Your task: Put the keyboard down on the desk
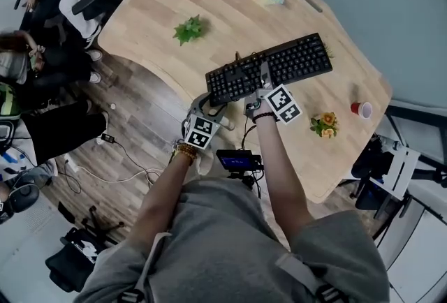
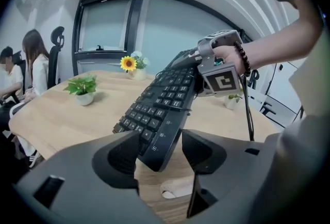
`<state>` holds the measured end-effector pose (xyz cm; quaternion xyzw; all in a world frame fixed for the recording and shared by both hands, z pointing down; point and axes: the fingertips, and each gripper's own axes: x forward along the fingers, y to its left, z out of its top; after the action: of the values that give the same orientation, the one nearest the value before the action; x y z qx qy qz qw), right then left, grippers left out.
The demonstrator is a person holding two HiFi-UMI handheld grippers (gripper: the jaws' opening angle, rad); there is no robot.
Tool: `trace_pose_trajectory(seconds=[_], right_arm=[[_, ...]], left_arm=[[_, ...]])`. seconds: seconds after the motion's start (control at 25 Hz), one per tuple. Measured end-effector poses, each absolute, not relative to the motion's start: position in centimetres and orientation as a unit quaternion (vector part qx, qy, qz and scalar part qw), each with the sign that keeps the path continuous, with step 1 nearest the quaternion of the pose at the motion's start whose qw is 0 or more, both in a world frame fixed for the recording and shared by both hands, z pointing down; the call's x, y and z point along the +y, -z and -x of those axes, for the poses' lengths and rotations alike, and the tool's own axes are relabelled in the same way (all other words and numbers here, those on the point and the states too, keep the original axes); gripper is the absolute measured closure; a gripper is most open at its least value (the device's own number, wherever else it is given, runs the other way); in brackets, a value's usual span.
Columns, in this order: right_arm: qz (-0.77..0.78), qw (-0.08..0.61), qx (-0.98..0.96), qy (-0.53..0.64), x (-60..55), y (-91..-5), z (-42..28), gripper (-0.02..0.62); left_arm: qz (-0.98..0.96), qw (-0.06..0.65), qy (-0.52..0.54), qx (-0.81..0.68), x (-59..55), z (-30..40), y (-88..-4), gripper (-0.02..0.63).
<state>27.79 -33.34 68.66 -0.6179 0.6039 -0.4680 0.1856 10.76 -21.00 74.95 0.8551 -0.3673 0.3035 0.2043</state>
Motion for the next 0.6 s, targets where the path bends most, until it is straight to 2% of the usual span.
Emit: trace_pose_trajectory(seconds=[0.36, 0.6], right_arm=[[0.594, 0.212, 0.561, 0.536, -32.8, -72.1, -29.1, 0.460], [0.543, 0.164, 0.592, 0.572, -32.1, -74.1, -27.8, 0.448]], left_arm=[[-0.847, 0.201, -0.315, -0.377, -21.8, -10.7, -75.7, 0.348], [-0.843, 0.187, -0.334, -0.379, -22.4, -9.4, -76.1, 0.345]])
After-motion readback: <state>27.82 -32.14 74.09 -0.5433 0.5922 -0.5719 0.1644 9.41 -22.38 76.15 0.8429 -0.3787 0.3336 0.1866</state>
